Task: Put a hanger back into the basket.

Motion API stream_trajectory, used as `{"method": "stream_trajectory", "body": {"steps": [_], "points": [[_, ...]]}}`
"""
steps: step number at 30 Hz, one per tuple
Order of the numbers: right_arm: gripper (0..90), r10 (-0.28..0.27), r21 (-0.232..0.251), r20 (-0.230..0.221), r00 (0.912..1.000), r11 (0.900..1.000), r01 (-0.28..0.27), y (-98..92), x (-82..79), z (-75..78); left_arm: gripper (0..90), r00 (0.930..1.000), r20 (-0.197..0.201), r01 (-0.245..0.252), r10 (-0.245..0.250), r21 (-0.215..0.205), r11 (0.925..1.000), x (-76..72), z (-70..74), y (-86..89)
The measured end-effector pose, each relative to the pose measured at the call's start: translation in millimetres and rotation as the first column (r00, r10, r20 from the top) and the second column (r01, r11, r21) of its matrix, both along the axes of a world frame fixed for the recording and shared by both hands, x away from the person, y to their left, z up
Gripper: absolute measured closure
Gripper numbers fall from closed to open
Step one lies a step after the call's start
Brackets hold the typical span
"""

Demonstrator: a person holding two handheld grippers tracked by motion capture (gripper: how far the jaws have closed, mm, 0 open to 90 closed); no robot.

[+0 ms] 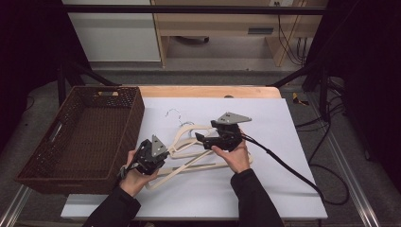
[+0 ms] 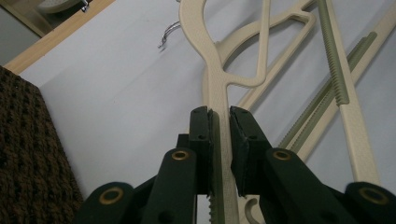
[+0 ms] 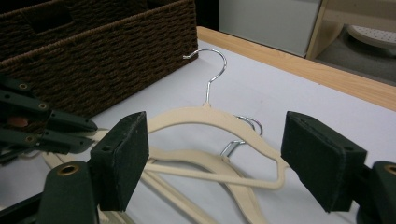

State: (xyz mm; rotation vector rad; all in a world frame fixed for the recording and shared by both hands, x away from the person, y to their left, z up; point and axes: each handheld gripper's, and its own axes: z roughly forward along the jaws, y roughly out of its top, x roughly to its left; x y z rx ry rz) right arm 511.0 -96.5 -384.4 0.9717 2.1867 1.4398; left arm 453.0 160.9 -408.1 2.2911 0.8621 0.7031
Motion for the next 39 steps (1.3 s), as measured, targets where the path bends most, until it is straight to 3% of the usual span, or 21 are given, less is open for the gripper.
{"method": "stream_trajectory", "body": {"steps": [10, 14, 15, 20, 28, 39], "points": [[32.7, -0.005, -0.003, -0.03, 0.9995, 1.0, 0.005, 25.5, 28.4, -3.9, 79.5, 0.9999, 0.015, 0.007, -0.006, -0.01, 0.9999, -4.7, 2.3, -2.6], [34.8, -0.005, -0.009, -0.044, 0.999, 1.0, 0.004, 37.0, 41.0, -8.5, 79.5, 0.9999, 0.013, 0.008, -0.008, -0.011, 0.9999, -4.9, 2.4, -2.6], [36.3, -0.01, -0.017, -0.048, 0.9988, 1.0, 0.009, 40.0, 43.6, -9.9, 79.5, 0.9999, -0.007, 0.008, -0.008, -0.024, 0.9997, -5.4, 1.7, -3.1], [41.6, 0.002, -0.028, -0.074, 0.9973, 1.0, -0.004, 53.0, 53.9, -16.9, 79.5, 0.9998, 0.021, 0.004, -0.004, -0.007, 1.0, -4.3, 1.9, -2.2], [56.2, 0.0, -0.081, -0.097, 0.9953, 0.997, -0.008, 65.1, 66.5, -34.2, 79.5, 0.9998, 0.018, 0.004, -0.004, -0.015, 0.9999, -5.4, 1.2, -3.5], [83.4, 0.024, -0.08, -0.125, 0.9918, 0.996, -0.034, 68.1, 70.0, -40.0, 79.4, 0.9997, 0.008, 0.021, -0.021, -0.013, 0.9997, -7.4, -0.7, -4.3]]}}
